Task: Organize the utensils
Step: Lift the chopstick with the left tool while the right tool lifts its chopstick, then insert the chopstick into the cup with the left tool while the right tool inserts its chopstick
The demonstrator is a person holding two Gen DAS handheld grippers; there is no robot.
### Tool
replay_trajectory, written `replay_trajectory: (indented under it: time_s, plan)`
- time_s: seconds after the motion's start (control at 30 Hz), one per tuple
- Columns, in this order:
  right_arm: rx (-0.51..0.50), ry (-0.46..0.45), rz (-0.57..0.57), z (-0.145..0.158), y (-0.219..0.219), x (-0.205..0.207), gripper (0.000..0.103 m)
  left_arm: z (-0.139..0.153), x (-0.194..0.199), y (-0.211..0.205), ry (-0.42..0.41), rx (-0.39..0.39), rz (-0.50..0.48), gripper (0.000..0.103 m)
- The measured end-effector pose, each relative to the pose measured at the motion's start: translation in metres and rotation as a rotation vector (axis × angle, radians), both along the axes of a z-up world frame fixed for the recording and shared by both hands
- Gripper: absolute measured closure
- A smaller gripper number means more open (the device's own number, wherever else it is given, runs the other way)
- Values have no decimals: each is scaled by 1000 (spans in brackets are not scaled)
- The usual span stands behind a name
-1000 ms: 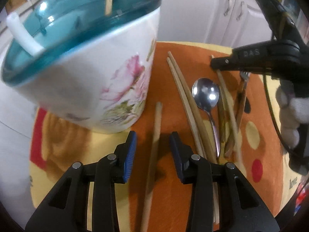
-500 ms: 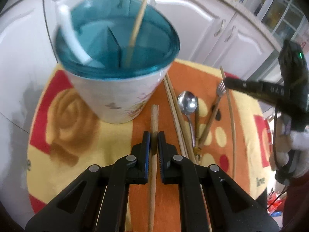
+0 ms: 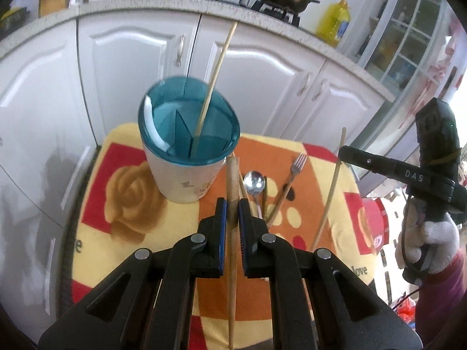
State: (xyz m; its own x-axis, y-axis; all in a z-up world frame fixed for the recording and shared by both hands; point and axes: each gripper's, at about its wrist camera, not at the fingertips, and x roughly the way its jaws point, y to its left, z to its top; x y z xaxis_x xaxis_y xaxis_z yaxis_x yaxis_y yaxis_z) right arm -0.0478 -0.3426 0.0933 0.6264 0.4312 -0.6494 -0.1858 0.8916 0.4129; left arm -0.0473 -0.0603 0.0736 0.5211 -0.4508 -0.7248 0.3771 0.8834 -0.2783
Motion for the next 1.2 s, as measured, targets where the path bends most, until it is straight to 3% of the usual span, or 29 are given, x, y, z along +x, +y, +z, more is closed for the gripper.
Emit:
replay_trajectory:
  time_s: [0.6, 1.2]
  plan:
    - [-39, -182, 47, 83, 33, -13, 98, 63, -19, 23, -131, -49, 14, 97]
    - [-57, -295, 22, 150, 55, 41, 98, 160, 29, 53, -340, -84, 114, 97]
